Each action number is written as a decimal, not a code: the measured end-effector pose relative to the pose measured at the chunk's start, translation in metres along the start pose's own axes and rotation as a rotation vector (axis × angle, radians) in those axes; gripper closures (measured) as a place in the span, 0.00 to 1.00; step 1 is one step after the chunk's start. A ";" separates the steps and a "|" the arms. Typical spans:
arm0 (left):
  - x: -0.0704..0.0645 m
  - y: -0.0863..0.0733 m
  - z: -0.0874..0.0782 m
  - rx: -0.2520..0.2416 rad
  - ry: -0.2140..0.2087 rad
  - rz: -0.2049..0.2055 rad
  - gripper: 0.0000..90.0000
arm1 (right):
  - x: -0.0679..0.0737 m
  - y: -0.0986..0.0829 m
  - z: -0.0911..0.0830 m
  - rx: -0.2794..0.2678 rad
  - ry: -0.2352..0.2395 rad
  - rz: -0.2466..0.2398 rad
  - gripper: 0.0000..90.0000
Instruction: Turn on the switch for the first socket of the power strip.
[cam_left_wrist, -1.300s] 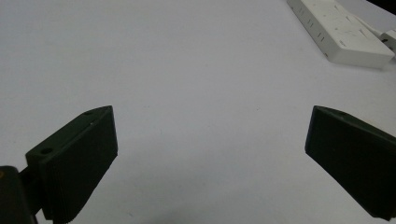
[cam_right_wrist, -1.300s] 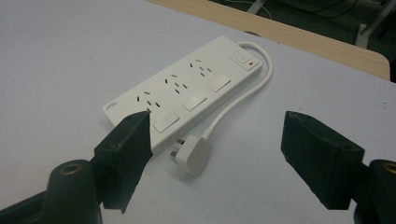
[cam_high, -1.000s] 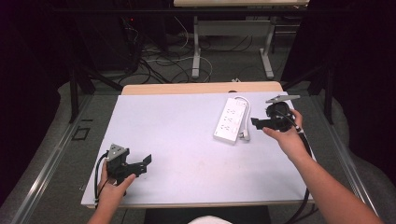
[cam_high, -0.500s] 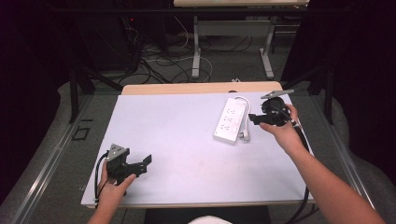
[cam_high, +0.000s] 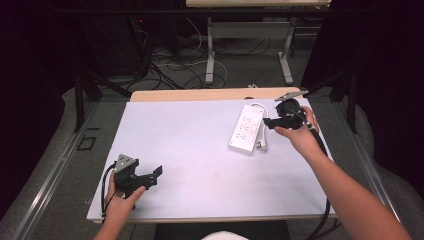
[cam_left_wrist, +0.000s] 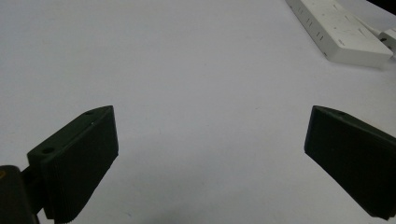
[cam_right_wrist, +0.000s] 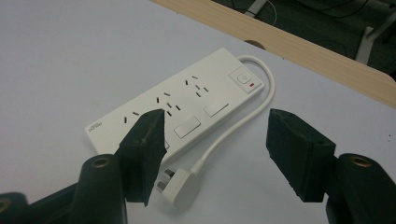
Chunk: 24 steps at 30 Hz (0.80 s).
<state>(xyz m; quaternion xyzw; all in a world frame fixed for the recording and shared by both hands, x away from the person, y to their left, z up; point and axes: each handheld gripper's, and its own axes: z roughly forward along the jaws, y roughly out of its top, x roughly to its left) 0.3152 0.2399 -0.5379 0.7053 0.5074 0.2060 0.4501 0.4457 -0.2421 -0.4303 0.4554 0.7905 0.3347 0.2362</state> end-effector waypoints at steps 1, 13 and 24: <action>0.000 0.000 0.000 0.000 -0.001 0.000 0.03 | 0.000 0.001 0.001 0.001 0.004 0.010 0.41; 0.000 0.000 0.000 0.004 0.000 0.002 0.03 | -0.002 0.007 0.010 0.001 0.000 0.017 0.43; 0.000 0.000 0.000 0.004 -0.001 0.001 0.03 | -0.004 0.014 0.017 -0.003 0.004 0.030 0.46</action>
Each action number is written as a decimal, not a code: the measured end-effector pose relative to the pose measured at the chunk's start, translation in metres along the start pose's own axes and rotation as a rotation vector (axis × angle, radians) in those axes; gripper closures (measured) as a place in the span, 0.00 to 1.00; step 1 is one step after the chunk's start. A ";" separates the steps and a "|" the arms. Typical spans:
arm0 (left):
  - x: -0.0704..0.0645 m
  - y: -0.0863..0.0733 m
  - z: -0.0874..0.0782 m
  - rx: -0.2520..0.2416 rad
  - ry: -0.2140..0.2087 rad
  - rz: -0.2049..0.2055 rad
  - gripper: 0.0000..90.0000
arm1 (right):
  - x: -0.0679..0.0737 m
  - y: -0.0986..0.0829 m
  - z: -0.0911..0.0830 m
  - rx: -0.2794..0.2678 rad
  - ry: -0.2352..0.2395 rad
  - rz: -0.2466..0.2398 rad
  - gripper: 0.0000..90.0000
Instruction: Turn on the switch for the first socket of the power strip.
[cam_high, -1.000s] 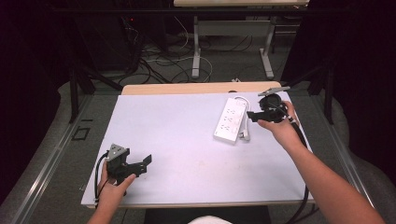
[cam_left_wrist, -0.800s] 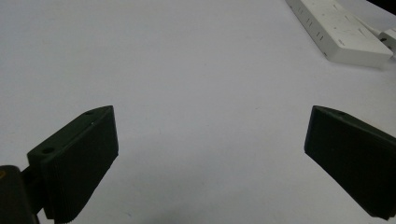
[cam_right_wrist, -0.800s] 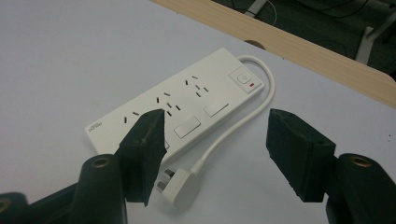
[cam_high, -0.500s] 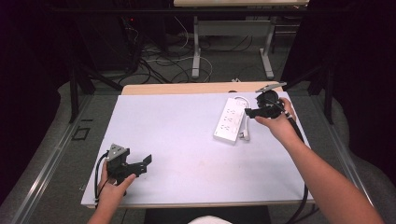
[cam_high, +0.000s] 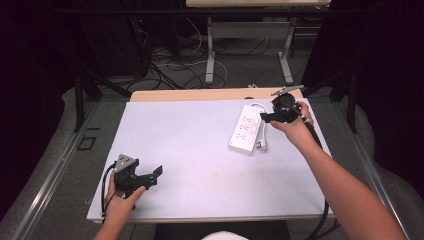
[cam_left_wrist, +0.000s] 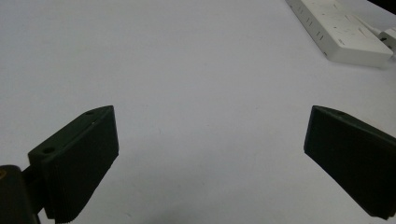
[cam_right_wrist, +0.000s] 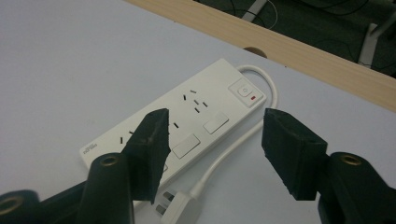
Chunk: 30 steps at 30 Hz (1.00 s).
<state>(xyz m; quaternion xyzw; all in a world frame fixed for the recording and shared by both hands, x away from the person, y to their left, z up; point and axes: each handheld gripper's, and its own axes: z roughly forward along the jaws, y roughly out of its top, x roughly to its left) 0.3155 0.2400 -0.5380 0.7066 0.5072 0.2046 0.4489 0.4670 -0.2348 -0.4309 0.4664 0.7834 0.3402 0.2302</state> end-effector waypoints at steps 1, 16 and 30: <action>0.000 0.000 0.000 0.000 0.000 -0.001 0.03 | 0.000 0.000 0.000 0.000 0.000 0.000 0.46; 0.001 0.000 0.000 0.008 -0.004 -0.001 0.03 | -0.005 0.008 0.011 -0.011 -0.002 0.008 0.51; 0.001 0.000 0.001 0.002 -0.001 -0.002 0.03 | -0.008 0.011 0.030 -0.012 -0.022 0.018 0.58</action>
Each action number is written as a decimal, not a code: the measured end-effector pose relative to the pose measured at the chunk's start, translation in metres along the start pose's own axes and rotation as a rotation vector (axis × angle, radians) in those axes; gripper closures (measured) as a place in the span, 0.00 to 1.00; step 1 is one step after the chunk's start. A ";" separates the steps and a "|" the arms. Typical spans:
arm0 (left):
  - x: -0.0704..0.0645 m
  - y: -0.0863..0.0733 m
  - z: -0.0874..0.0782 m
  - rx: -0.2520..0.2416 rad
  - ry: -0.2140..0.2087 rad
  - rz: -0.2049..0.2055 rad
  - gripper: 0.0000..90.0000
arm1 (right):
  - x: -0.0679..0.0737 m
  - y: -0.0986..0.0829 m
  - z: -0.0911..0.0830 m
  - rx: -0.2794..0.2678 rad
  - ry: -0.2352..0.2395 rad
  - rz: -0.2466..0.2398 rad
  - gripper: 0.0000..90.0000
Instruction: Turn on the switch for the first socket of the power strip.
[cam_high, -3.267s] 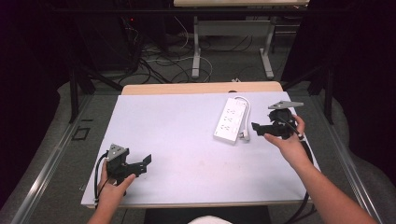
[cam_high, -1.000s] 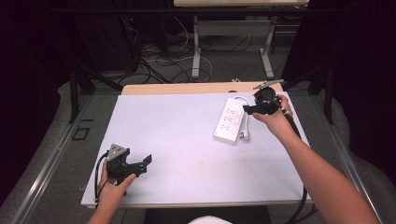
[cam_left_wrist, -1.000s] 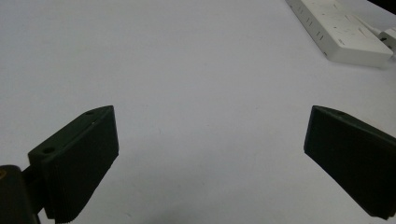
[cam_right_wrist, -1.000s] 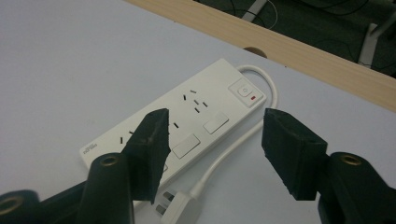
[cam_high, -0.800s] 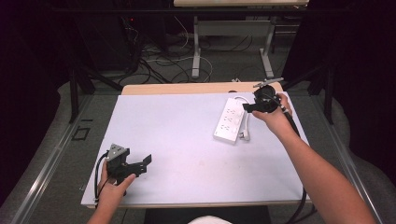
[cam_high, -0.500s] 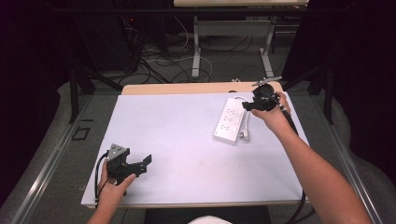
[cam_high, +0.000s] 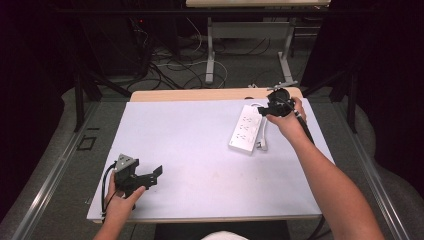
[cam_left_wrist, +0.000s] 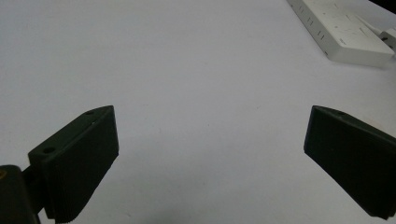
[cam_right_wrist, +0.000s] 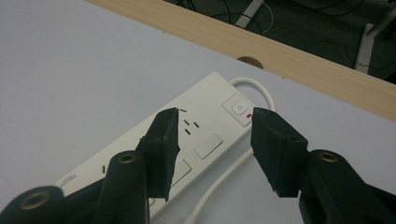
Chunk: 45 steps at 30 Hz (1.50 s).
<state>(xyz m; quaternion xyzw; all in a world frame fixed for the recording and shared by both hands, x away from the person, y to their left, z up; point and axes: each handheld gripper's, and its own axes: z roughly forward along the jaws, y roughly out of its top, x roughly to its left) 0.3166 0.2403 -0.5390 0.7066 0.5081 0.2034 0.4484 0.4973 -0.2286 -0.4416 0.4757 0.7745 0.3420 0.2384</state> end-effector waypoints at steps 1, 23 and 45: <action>0.000 0.000 0.000 0.000 0.000 0.000 0.03 | 0.000 0.000 0.000 0.000 0.000 0.000 0.58; 0.001 0.000 0.001 0.008 -0.005 0.002 0.03 | -0.008 0.000 0.028 0.021 -0.016 0.033 0.68; 0.002 -0.001 0.002 0.017 -0.008 -0.009 0.04 | -0.012 -0.005 0.053 0.074 -0.041 0.122 0.81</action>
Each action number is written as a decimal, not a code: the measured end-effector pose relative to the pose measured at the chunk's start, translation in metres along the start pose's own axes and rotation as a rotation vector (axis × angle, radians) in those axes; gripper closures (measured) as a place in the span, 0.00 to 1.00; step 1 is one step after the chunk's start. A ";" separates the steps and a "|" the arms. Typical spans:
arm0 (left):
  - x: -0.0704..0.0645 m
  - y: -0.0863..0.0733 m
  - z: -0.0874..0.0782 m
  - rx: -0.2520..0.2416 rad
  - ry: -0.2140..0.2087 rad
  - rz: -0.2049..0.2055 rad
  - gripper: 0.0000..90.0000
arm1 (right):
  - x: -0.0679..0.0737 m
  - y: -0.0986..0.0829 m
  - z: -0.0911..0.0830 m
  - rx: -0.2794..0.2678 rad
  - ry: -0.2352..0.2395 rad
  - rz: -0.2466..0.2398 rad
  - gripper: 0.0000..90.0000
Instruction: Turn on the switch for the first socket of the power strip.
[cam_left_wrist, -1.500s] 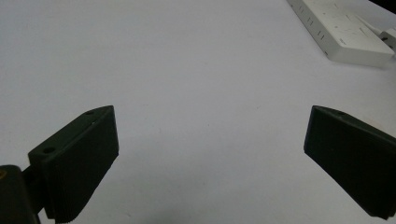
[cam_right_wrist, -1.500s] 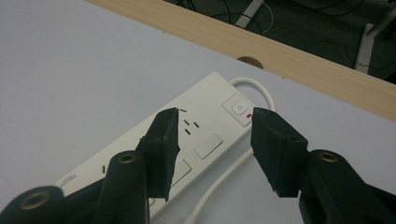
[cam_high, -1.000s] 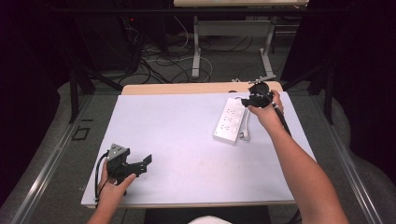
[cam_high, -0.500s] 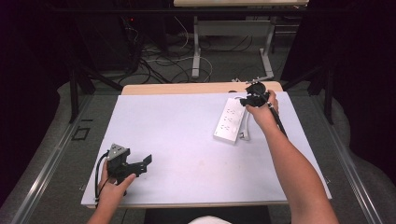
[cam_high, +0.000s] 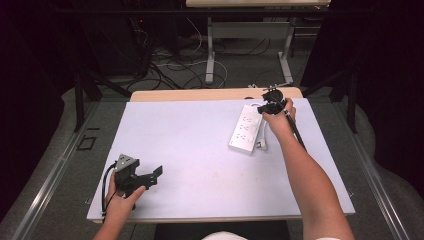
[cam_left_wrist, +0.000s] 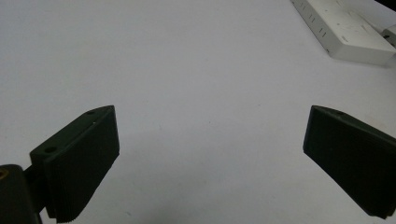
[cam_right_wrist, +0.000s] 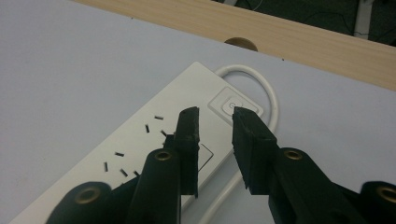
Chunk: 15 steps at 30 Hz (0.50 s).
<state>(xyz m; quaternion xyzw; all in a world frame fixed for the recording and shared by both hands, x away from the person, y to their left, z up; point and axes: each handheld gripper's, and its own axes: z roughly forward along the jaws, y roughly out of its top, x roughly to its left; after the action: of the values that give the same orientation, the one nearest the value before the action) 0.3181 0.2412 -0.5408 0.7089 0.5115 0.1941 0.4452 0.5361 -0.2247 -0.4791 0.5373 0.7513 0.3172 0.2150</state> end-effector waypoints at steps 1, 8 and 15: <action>0.000 0.000 0.000 0.000 0.000 0.000 0.04 | 0.000 0.000 0.000 0.000 0.000 0.000 0.81; 0.000 0.000 0.000 0.002 -0.001 0.001 0.04 | -0.001 -0.004 0.008 0.046 0.010 0.054 0.86; 0.000 0.000 0.001 0.005 -0.003 0.002 0.04 | 0.000 -0.005 0.011 0.052 0.010 0.059 0.88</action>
<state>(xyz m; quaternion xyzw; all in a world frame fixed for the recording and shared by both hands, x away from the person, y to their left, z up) 0.3186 0.2413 -0.5411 0.7106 0.5107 0.1922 0.4442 0.5404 -0.2226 -0.4904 0.5632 0.7441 0.3063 0.1878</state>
